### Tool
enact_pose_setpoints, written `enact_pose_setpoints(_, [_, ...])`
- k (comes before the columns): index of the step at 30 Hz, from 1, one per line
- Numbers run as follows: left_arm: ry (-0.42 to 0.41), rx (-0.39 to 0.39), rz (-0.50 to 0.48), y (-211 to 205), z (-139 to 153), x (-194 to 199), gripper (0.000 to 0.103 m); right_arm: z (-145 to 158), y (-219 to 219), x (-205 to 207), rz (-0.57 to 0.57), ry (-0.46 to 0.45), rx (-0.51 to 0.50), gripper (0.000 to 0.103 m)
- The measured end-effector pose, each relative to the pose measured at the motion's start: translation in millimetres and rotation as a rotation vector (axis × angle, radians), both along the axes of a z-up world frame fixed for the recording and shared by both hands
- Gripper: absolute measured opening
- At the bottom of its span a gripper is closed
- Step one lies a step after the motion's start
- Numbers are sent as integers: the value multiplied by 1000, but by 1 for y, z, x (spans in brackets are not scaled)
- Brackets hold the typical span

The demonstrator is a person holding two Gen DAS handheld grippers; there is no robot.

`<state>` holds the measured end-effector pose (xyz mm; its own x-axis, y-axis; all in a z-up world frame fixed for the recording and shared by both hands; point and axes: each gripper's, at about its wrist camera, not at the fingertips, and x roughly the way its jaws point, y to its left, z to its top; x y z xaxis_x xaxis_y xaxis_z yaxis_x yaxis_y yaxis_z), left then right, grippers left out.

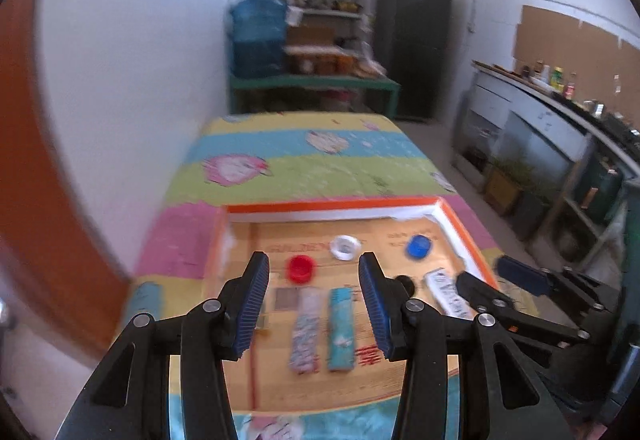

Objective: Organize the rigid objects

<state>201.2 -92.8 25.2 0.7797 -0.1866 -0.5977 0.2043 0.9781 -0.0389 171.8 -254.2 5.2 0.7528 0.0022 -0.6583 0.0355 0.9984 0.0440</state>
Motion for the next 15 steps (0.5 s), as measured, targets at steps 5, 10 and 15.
enact_pose_setpoints(5, [-53, -3, 72, 17, 11, -36, 48, 10, 13, -31, 1, -39, 21, 46])
enact_pose_setpoints(10, [-49, -30, 63, 28, 17, -62, 48, 17, 25, -59, -11, -74, 11, 46])
enact_pose_setpoints(15, [-33, -53, 52, 34, 15, -88, 48, 20, 34, -83, -28, -98, 6, 46])
